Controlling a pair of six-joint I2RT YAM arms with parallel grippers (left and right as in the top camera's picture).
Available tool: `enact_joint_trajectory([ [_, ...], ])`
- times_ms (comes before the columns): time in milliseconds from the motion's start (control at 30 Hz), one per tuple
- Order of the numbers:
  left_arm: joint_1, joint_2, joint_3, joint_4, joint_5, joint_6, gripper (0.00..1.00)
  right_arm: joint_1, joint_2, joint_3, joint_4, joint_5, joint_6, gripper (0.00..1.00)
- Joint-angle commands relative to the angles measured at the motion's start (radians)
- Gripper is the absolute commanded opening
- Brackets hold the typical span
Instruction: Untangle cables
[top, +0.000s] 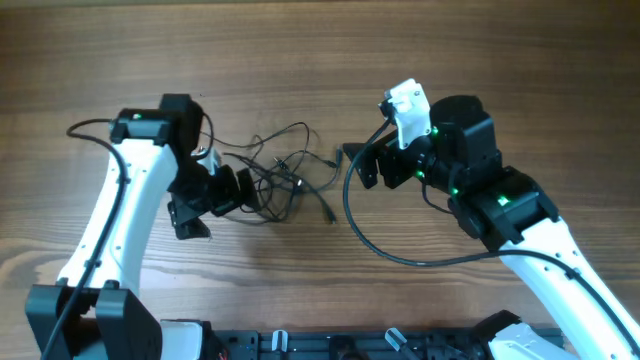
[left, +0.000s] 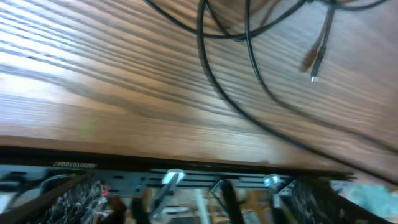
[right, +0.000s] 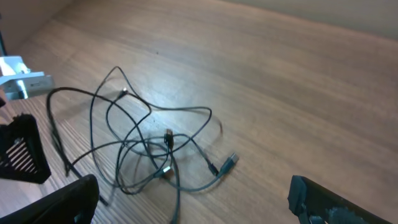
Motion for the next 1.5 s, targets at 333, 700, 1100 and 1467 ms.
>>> enact_joint_trajectory([
  [333,-0.045,-0.007,-0.003,0.269,-0.680,-0.259,1.00,0.006,0.230,0.015,-0.099,-0.298,-0.201,1.00],
  [700,-0.045,-0.007,-0.003,0.289,-0.443,-0.259,1.00,0.006,0.462,0.015,-0.114,-0.233,-0.300,1.00],
  [1100,-0.045,-0.007,-0.004,0.253,-0.369,-0.259,1.00,0.006,0.517,0.027,0.048,-0.401,0.019,0.04],
  [1467,-0.045,-0.007,-0.004,0.245,-0.369,-0.259,1.00,0.006,0.344,0.368,-0.136,-0.464,0.011,0.04],
])
